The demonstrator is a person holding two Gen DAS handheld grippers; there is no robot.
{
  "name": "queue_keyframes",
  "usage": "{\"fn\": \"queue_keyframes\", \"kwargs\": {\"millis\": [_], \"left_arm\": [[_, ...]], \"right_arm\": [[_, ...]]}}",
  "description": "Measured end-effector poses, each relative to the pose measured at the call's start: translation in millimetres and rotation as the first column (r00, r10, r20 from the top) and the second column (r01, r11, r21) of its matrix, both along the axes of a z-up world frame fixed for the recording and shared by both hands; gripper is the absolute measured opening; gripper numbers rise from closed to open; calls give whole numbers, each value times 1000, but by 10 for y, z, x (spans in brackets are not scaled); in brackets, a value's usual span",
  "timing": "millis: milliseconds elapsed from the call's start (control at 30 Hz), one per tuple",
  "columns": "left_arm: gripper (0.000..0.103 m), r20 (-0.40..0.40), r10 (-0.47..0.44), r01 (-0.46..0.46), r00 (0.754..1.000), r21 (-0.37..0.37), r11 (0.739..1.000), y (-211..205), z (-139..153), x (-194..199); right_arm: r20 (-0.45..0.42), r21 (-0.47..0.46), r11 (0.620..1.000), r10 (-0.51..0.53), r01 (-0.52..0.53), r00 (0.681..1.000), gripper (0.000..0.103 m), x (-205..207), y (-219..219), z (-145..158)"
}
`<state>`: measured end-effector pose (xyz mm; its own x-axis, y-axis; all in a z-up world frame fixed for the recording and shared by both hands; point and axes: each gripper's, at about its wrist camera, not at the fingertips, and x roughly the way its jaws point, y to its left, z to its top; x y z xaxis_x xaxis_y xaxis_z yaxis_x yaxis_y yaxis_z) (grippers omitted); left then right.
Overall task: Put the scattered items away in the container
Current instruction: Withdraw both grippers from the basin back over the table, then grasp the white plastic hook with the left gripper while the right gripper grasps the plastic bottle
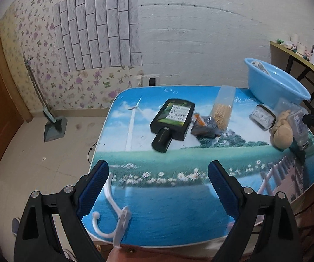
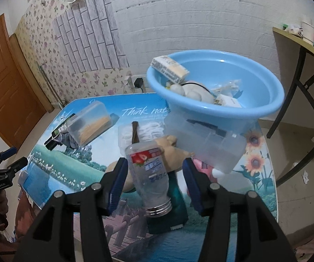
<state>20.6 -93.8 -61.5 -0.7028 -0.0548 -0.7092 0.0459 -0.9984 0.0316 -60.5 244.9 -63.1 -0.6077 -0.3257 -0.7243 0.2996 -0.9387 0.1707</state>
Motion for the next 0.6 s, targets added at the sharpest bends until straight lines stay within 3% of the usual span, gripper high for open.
{"fn": "queue_keyframes", "kwargs": {"millis": [600], "left_arm": [[93, 17, 51, -51, 999, 5, 999, -335, -127, 165]], "right_arm": [[23, 42, 999, 4, -5, 1000, 52, -21, -106, -46]]}}
